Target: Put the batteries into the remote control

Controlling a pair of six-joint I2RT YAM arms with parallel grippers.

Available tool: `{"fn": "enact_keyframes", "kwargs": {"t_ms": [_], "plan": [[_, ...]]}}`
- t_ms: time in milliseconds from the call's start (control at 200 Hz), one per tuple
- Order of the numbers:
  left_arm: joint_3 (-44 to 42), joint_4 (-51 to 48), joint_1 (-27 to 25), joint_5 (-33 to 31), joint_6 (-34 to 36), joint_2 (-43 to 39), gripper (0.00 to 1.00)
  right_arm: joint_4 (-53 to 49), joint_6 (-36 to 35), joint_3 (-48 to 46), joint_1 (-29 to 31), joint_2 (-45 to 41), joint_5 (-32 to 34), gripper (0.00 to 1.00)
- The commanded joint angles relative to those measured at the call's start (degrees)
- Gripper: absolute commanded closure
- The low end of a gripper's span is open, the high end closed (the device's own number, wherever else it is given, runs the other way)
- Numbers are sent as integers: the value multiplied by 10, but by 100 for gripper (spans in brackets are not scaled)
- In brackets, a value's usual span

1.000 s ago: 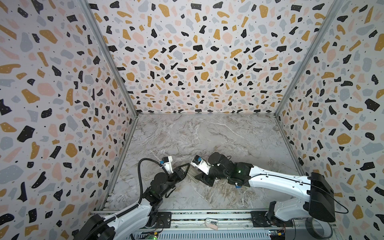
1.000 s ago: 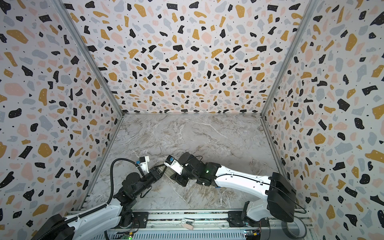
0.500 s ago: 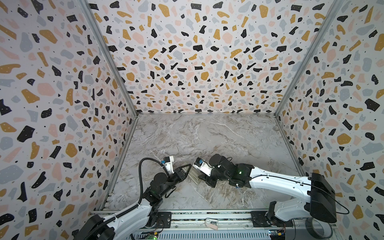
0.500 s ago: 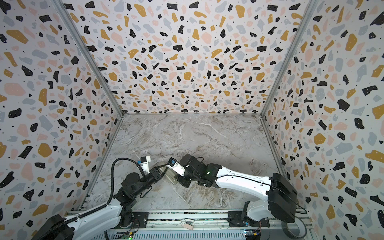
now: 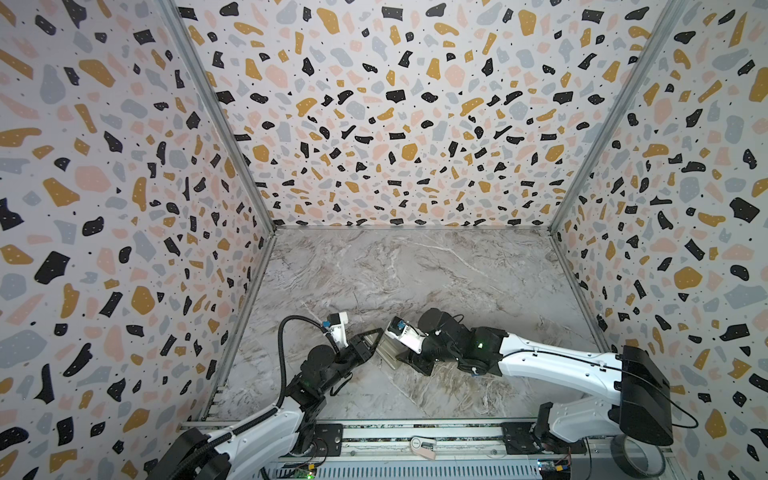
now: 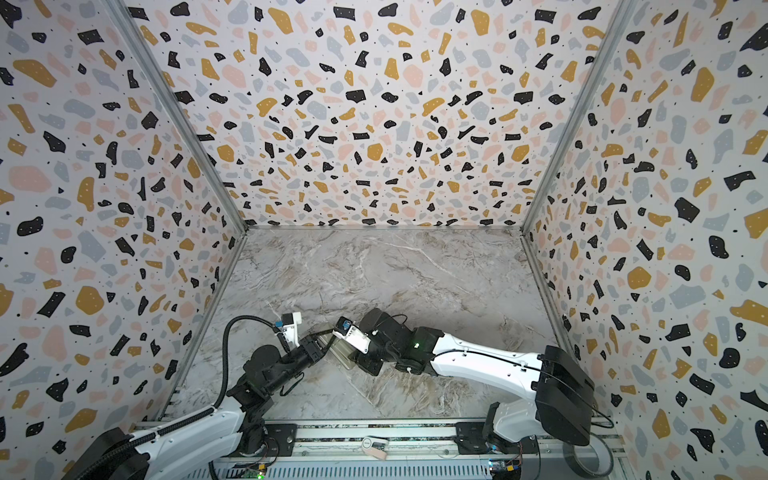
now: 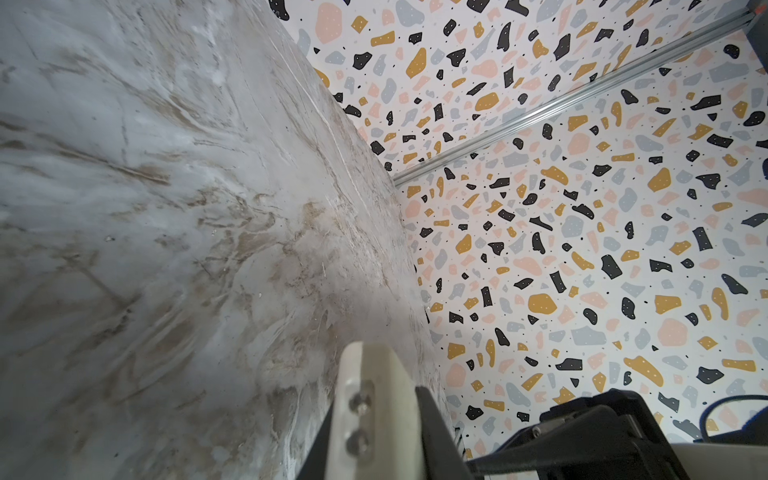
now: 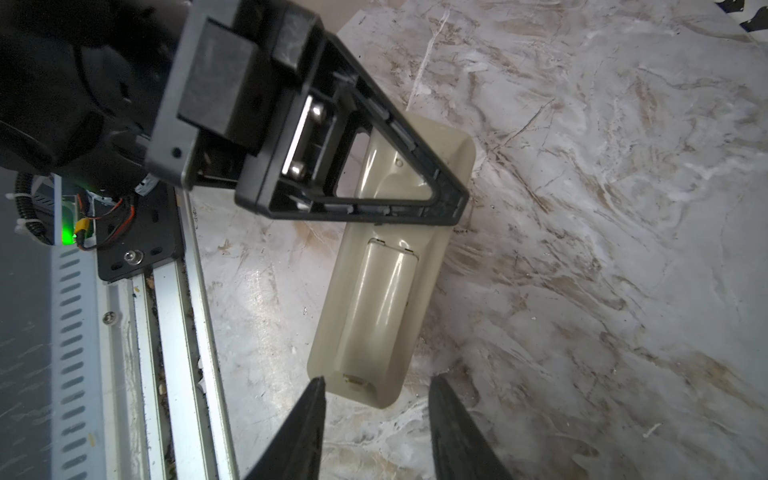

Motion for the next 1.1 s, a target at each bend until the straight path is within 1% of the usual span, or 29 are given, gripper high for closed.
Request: {"fn": "enact_keyframes", "kwargs": {"t_ms": [0, 120, 240, 526, 636, 1096], "plan": [[1, 49, -4, 10, -2, 3, 100, -15, -4, 0, 4, 8, -4, 50], [1, 51, -4, 10, -2, 5, 100, -15, -3, 3, 4, 18, -5, 48], [2, 51, -3, 10, -2, 5, 100, -12, -4, 4, 5, 20, -4, 49], [1, 51, -3, 10, -3, 6, 100, -10, -5, 5, 5, 27, -5, 60], [1, 51, -3, 9, -3, 6, 100, -11, -5, 6, 5, 29, -7, 62], [1, 49, -3, 10, -4, 2, 100, -7, -10, 9, 4, 38, -10, 63]]}}
